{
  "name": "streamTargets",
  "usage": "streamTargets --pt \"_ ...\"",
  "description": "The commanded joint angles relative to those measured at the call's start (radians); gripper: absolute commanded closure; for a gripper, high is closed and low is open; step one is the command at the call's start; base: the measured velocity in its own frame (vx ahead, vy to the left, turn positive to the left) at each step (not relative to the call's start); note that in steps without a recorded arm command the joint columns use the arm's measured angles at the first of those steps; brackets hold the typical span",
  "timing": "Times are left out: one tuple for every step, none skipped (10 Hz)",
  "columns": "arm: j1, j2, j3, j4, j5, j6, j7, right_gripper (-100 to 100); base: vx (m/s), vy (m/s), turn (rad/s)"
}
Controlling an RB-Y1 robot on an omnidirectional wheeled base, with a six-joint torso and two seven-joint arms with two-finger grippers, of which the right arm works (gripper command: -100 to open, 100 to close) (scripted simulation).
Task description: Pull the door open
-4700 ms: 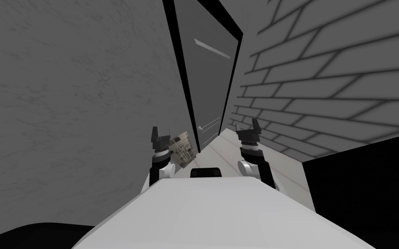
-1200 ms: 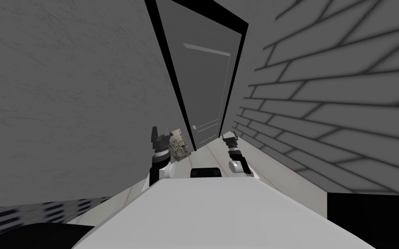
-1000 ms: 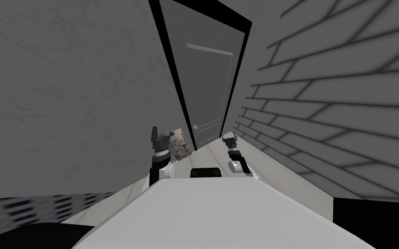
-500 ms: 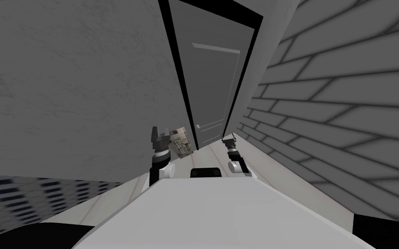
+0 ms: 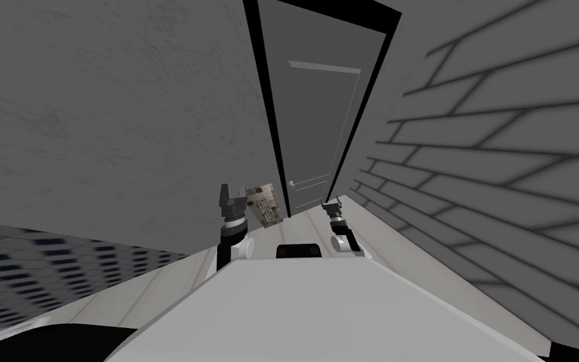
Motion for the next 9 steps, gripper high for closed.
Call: streamTargets --pt "-0.011 -0.006 0.009 0.032 -0.014 -0.011 -0.027 -100 0.004 0.016 0.139" --pt "-0.015 -0.009 0.013 0.045 -0.021 -0.014 -0.038 -100 0.007 0.018 0.114" --pt "-0.022 -0.013 0.019 0.065 -0.03 -0.02 -0.055 -100 0.008 0.022 0.125" --pt "-0.029 -0.017 0.025 0.086 -0.04 -0.025 -0.072 -100 0.009 0.022 0.137" --pt "-0.036 -0.021 0.031 0.106 -0.05 -0.031 -0.089 -100 0.008 0.022 0.149" --pt "-0.045 -0.027 0.039 0.132 -0.063 -0.038 -0.111 -100 0.011 0.024 0.161" --pt "-0.047 -0.028 0.041 0.139 -0.066 -0.039 -0.116 -100 0.011 0.02 0.093" --pt "-0.054 -0.032 0.047 0.157 -0.076 -0.045 -0.132 -100 0.012 0.021 0.124" --pt "-0.06 -0.036 0.052 0.176 -0.085 -0.05 -0.148 -100 0.017 0.022 0.152"
